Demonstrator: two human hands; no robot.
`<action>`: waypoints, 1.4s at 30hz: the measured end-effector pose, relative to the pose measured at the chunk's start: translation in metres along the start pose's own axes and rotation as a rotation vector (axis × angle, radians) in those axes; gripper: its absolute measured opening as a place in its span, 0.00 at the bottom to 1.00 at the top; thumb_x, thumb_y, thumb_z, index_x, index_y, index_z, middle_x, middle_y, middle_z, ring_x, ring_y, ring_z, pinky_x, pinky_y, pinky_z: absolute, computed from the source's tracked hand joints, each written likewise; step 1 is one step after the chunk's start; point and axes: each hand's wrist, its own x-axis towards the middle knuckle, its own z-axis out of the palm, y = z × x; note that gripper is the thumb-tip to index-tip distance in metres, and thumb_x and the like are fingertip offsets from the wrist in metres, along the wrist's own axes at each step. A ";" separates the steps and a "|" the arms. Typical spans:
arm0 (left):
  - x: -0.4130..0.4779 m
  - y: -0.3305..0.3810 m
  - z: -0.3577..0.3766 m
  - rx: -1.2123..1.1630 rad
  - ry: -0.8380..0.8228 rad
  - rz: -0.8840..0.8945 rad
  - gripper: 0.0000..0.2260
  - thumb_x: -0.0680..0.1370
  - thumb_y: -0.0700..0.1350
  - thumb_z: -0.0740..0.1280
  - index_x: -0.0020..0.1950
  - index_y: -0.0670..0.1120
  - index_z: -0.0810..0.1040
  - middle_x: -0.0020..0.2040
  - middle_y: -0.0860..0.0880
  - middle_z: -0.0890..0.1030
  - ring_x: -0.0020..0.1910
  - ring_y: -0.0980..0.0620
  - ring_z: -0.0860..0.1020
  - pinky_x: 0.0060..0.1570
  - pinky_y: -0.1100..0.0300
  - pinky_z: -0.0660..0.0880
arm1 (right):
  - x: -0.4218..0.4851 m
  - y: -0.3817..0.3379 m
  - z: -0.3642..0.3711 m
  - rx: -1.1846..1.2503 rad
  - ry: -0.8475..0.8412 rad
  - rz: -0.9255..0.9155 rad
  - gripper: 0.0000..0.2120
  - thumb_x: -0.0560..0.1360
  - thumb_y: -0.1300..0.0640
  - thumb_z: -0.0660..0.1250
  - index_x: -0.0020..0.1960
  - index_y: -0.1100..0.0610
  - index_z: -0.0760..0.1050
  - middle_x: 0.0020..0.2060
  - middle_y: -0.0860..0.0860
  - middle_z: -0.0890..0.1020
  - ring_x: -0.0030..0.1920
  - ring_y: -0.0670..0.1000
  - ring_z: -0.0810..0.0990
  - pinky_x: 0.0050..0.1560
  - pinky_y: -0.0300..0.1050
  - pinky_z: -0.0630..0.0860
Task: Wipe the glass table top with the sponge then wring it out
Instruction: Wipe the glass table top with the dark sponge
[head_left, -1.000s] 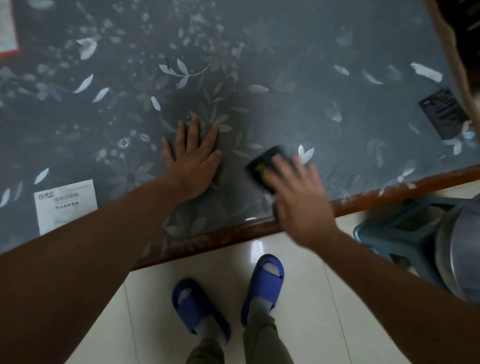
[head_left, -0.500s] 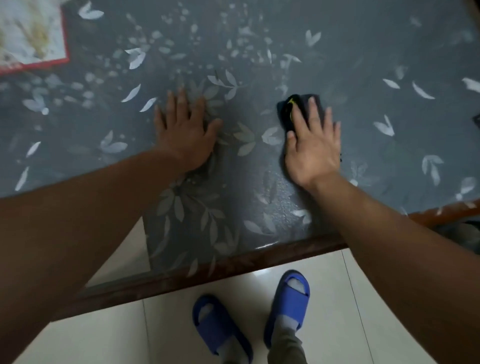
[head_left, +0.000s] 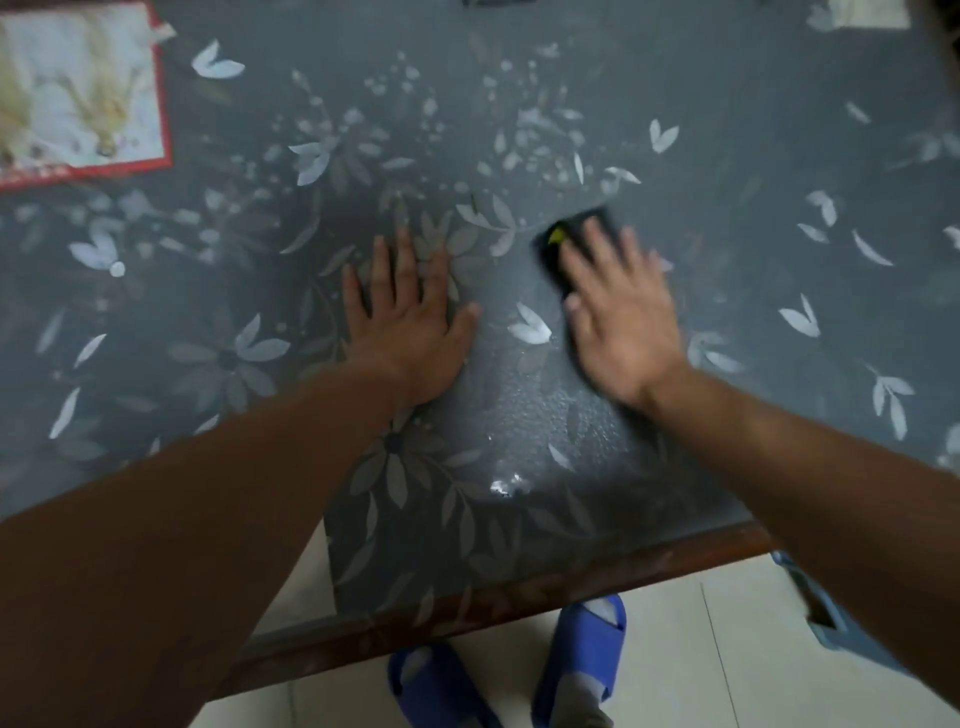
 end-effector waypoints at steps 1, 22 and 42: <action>0.000 0.000 0.000 0.001 0.001 0.000 0.32 0.81 0.64 0.43 0.80 0.53 0.35 0.80 0.46 0.33 0.78 0.46 0.30 0.74 0.40 0.31 | -0.014 -0.003 0.000 0.002 -0.078 -0.122 0.28 0.82 0.45 0.45 0.81 0.47 0.52 0.82 0.51 0.52 0.81 0.60 0.46 0.80 0.60 0.43; 0.003 -0.002 -0.012 -0.045 0.070 -0.029 0.40 0.70 0.71 0.51 0.79 0.54 0.56 0.80 0.43 0.52 0.79 0.41 0.46 0.75 0.39 0.46 | 0.139 0.036 -0.019 -0.002 0.035 0.077 0.28 0.82 0.47 0.51 0.81 0.47 0.54 0.82 0.53 0.53 0.80 0.64 0.51 0.78 0.65 0.47; 0.187 -0.034 -0.107 -0.024 0.082 -0.116 0.40 0.77 0.71 0.48 0.81 0.51 0.42 0.81 0.42 0.37 0.79 0.44 0.35 0.76 0.41 0.35 | 0.223 0.080 -0.036 -0.020 0.025 -0.026 0.27 0.82 0.47 0.50 0.80 0.47 0.58 0.81 0.53 0.55 0.80 0.64 0.52 0.78 0.65 0.50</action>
